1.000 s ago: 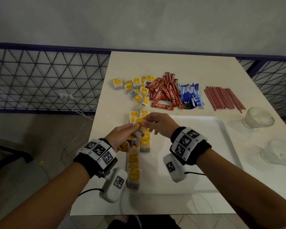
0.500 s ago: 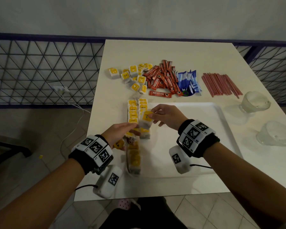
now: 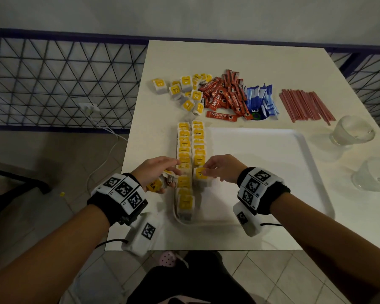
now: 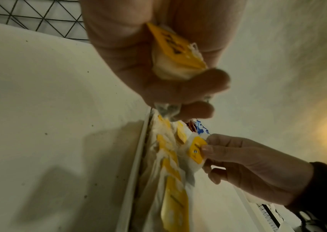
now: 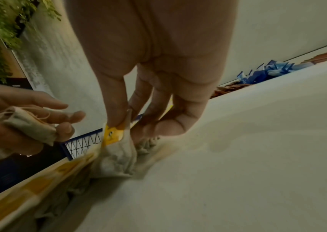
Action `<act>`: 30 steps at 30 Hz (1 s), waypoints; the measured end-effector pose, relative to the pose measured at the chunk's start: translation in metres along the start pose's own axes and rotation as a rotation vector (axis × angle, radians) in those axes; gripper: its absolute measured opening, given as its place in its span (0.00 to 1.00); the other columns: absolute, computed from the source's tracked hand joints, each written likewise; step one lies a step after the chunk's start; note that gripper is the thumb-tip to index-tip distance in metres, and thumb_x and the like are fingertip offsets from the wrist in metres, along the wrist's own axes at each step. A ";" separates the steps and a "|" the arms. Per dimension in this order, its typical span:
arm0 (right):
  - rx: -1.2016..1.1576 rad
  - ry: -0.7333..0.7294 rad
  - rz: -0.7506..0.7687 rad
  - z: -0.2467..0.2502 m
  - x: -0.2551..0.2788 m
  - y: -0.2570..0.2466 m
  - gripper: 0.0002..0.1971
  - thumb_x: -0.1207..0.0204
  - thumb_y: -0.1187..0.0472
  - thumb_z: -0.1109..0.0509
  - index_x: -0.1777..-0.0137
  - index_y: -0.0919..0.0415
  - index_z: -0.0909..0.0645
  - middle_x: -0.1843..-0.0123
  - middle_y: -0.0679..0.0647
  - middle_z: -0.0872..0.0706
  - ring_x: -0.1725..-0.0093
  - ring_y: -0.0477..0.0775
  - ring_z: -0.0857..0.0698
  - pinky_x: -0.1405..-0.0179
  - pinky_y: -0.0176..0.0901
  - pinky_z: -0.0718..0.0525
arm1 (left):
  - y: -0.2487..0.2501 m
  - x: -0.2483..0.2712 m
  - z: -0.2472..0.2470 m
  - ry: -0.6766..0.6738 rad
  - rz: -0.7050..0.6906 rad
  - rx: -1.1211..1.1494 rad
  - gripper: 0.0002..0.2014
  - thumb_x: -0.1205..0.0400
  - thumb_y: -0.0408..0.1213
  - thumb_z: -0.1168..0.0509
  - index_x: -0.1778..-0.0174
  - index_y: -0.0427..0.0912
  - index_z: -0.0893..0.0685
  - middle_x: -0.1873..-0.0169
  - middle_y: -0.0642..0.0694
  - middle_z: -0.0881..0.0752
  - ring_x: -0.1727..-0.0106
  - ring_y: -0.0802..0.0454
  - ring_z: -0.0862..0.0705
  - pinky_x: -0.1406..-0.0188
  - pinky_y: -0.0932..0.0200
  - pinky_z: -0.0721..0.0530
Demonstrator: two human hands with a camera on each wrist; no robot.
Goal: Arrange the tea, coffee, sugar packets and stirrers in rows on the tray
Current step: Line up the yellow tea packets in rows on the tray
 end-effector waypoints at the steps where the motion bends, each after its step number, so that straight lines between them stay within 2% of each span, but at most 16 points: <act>1: 0.021 0.034 0.015 0.001 -0.002 -0.001 0.06 0.26 0.59 0.28 0.52 0.60 0.16 0.63 0.50 0.20 0.64 0.46 0.23 0.68 0.27 0.25 | 0.000 0.000 0.000 0.001 0.003 0.008 0.10 0.17 0.42 0.38 0.46 0.42 0.18 0.57 0.45 0.13 0.79 0.55 0.20 0.85 0.68 0.28; 3: 0.046 0.091 0.018 0.005 -0.007 -0.001 0.12 0.26 0.58 0.27 0.47 0.63 0.15 0.57 0.52 0.20 0.55 0.48 0.23 0.56 0.34 0.27 | 0.000 -0.001 -0.001 0.003 0.007 0.017 0.09 0.17 0.41 0.38 0.46 0.42 0.18 0.57 0.45 0.14 0.78 0.55 0.20 0.85 0.68 0.29; 4: 0.059 0.108 0.011 0.007 -0.009 -0.002 0.13 0.26 0.57 0.27 0.45 0.64 0.16 0.55 0.52 0.21 0.53 0.49 0.24 0.54 0.36 0.28 | 0.000 -0.002 -0.001 0.005 0.009 0.022 0.09 0.17 0.41 0.38 0.46 0.42 0.18 0.57 0.45 0.14 0.79 0.54 0.20 0.85 0.68 0.29; 6: 0.085 0.107 -0.012 0.009 -0.013 -0.003 0.14 0.26 0.56 0.28 0.44 0.63 0.17 0.54 0.53 0.21 0.52 0.49 0.23 0.61 0.37 0.27 | 0.000 -0.003 -0.002 0.008 0.014 0.029 0.08 0.17 0.40 0.39 0.47 0.42 0.18 0.57 0.44 0.14 0.79 0.54 0.20 0.86 0.68 0.29; 7: 0.085 0.096 -0.023 0.009 -0.015 -0.004 0.14 0.25 0.56 0.28 0.45 0.63 0.17 0.55 0.53 0.20 0.53 0.49 0.22 0.65 0.35 0.27 | 0.000 -0.003 -0.002 0.011 0.015 0.030 0.07 0.17 0.39 0.39 0.47 0.42 0.18 0.57 0.44 0.14 0.79 0.54 0.20 0.86 0.68 0.29; 10: 0.091 0.082 -0.042 0.009 -0.018 -0.005 0.11 0.25 0.56 0.29 0.47 0.61 0.18 0.57 0.53 0.18 0.56 0.49 0.21 0.69 0.27 0.30 | 0.002 -0.003 -0.003 0.012 0.015 0.024 0.07 0.16 0.38 0.40 0.46 0.42 0.19 0.58 0.44 0.14 0.79 0.54 0.21 0.86 0.68 0.29; 13: 0.091 0.087 -0.042 0.008 -0.020 -0.005 0.06 0.25 0.57 0.29 0.53 0.57 0.21 0.59 0.52 0.17 0.58 0.49 0.21 0.71 0.29 0.30 | 0.005 -0.004 -0.005 0.000 0.015 0.006 0.08 0.16 0.37 0.40 0.44 0.41 0.20 0.58 0.44 0.14 0.78 0.53 0.20 0.86 0.68 0.29; 17: 0.104 0.096 -0.041 0.006 -0.022 -0.003 0.07 0.26 0.57 0.28 0.55 0.56 0.23 0.64 0.50 0.21 0.57 0.52 0.22 0.70 0.32 0.28 | 0.007 -0.005 -0.006 -0.015 0.039 0.006 0.07 0.16 0.36 0.40 0.46 0.43 0.20 0.59 0.44 0.12 0.77 0.52 0.17 0.84 0.68 0.27; 22: -0.023 0.122 0.022 0.019 -0.014 -0.018 0.12 0.28 0.53 0.26 0.62 0.51 0.28 0.69 0.50 0.21 0.67 0.48 0.23 0.72 0.36 0.30 | 0.006 -0.008 -0.002 -0.006 0.076 0.155 0.09 0.17 0.39 0.41 0.43 0.43 0.19 0.52 0.38 0.11 0.72 0.50 0.15 0.83 0.67 0.26; 24: -0.099 0.073 0.081 0.021 -0.006 -0.032 0.10 0.28 0.52 0.26 0.59 0.52 0.26 0.70 0.50 0.19 0.73 0.44 0.23 0.72 0.36 0.29 | 0.007 -0.009 -0.002 -0.004 0.086 0.219 0.10 0.17 0.40 0.40 0.44 0.42 0.20 0.57 0.41 0.10 0.73 0.51 0.15 0.83 0.68 0.27; 26: -0.143 -0.049 0.108 0.014 0.004 -0.046 0.10 0.29 0.51 0.26 0.56 0.51 0.25 0.68 0.51 0.17 0.75 0.43 0.22 0.75 0.37 0.26 | 0.010 -0.010 -0.004 -0.002 0.097 0.276 0.08 0.17 0.39 0.40 0.46 0.42 0.20 0.63 0.42 0.11 0.75 0.52 0.15 0.84 0.69 0.27; 28: -0.108 -0.158 0.085 0.001 0.011 -0.052 0.13 0.29 0.51 0.26 0.50 0.52 0.25 0.63 0.52 0.16 0.69 0.50 0.18 0.75 0.39 0.20 | 0.013 -0.011 -0.007 0.003 0.097 0.305 0.06 0.17 0.38 0.40 0.50 0.41 0.19 0.64 0.42 0.12 0.78 0.53 0.16 0.84 0.69 0.26; 30: -0.040 -0.160 0.068 -0.006 0.013 -0.051 0.14 0.28 0.53 0.26 0.48 0.54 0.25 0.61 0.53 0.18 0.66 0.54 0.18 0.72 0.41 0.18 | 0.016 -0.012 -0.006 0.025 0.071 0.241 0.06 0.18 0.38 0.38 0.51 0.41 0.19 0.62 0.42 0.13 0.77 0.53 0.16 0.84 0.69 0.25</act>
Point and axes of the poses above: each hand's wrist, its own x-axis away from the middle knuckle, its own z-axis out of the back of the hand, y = z × x, the point moved 5 cm from there along -x, towards the middle knuckle
